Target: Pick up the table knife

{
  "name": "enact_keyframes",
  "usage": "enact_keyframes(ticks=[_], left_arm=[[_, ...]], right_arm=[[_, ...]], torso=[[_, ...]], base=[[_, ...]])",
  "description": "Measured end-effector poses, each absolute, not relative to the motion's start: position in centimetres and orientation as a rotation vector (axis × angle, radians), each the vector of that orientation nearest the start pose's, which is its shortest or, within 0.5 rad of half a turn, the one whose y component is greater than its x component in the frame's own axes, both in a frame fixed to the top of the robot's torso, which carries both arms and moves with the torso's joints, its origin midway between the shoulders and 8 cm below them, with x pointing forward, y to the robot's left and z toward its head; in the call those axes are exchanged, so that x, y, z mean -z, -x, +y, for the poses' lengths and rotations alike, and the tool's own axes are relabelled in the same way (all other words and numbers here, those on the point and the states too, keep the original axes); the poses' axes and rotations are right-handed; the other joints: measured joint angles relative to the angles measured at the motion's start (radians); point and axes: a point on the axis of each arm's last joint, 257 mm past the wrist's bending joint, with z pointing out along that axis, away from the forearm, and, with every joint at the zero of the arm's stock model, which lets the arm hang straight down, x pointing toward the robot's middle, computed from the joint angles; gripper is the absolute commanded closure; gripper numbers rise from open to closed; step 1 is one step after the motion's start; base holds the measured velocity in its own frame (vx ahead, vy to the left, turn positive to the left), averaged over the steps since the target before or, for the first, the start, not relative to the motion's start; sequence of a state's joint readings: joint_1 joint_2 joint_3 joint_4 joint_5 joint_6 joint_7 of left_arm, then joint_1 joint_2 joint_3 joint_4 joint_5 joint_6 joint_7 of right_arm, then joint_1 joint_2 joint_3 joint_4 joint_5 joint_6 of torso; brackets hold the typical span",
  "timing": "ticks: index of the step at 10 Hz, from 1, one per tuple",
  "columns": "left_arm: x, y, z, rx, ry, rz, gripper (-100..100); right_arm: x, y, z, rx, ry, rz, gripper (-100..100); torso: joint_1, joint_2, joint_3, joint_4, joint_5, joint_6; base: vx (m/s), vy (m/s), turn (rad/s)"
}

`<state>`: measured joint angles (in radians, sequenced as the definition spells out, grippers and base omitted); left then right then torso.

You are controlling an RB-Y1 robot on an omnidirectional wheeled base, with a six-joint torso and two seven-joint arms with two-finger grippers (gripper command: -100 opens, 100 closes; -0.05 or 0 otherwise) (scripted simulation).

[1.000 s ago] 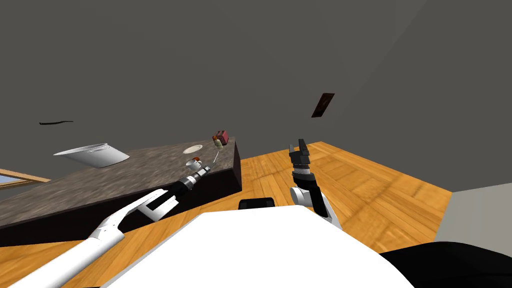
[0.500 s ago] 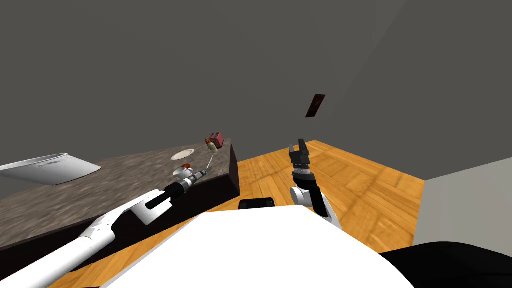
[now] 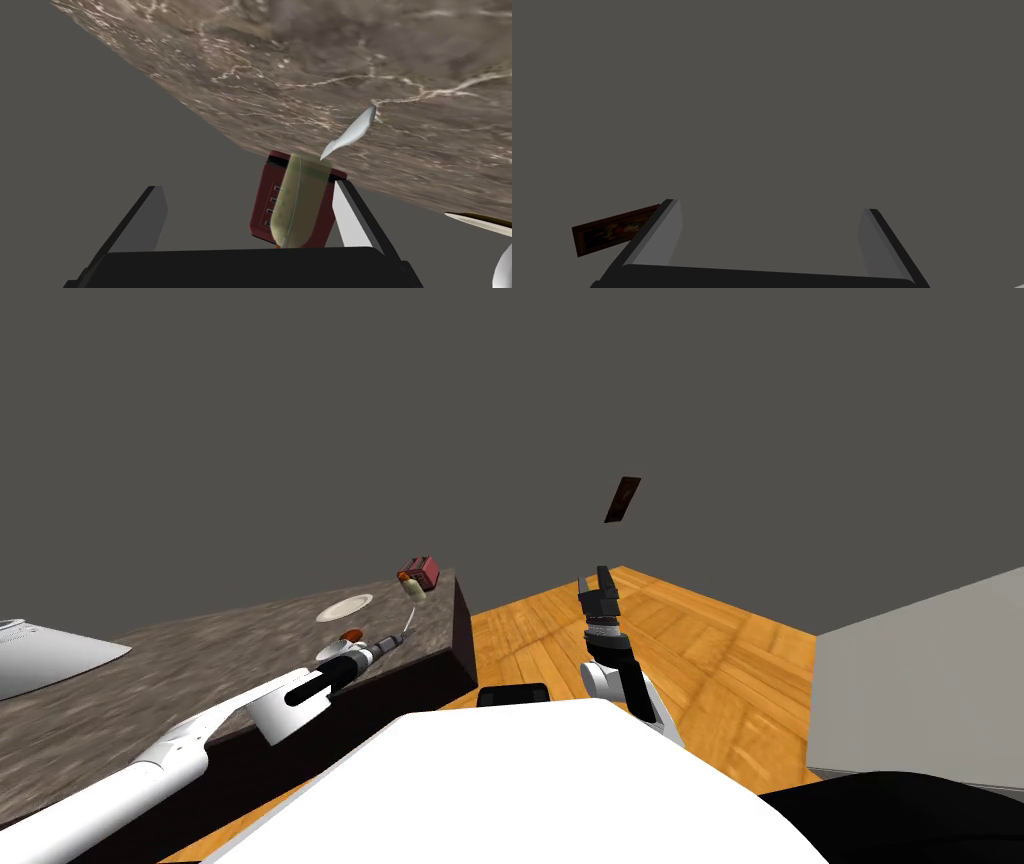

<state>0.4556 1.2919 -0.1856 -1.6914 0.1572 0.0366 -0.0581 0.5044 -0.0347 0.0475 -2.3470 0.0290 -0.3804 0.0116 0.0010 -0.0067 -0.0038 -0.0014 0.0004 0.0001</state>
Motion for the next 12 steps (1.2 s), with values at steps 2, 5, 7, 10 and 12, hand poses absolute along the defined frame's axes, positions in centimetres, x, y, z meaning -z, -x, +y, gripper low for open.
enact_keyframes(ticks=[2,5,7,10,12], left_arm=[[30.3,-36.1,53.8,0.123,0.49,2.17,-100],[31.6,-34.3,56.7,0.003,0.512,2.222,-100],[32.4,-32.8,59.0,-0.096,0.529,2.263,-100],[33.3,-30.5,61.1,-0.187,0.546,2.304,0],[33.7,-30.5,61.2,-0.189,0.554,2.301,-100]], right_arm=[[-2.9,-35.3,-25.8,-1.305,-0.663,0.701,0],[-2.9,-35.3,-25.8,-1.305,-0.663,0.701,0],[-2.9,-35.3,-25.8,-1.305,-0.663,0.701,0],[-2.9,-35.3,-25.8,-1.305,-0.663,0.701,0],[-2.9,-35.3,-25.8,-1.305,-0.663,0.701,0]], torso=[[0.001,-0.003,-0.002,-0.001,0.0,0.0],[-0.002,0.0,0.0,0.0,0.0,0.0],[-0.001,-0.001,-0.001,0.0,0.0,0.0],[0.0,0.002,0.001,0.0,0.0,-0.001],[-0.001,0.005,0.003,0.001,0.0,-0.001]], base=[[0.125,0.027,-0.106],[0.09,0.006,-0.139],[0.105,0.037,-0.105],[0.052,0.029,-0.033],[0.03,0.025,-0.081]])
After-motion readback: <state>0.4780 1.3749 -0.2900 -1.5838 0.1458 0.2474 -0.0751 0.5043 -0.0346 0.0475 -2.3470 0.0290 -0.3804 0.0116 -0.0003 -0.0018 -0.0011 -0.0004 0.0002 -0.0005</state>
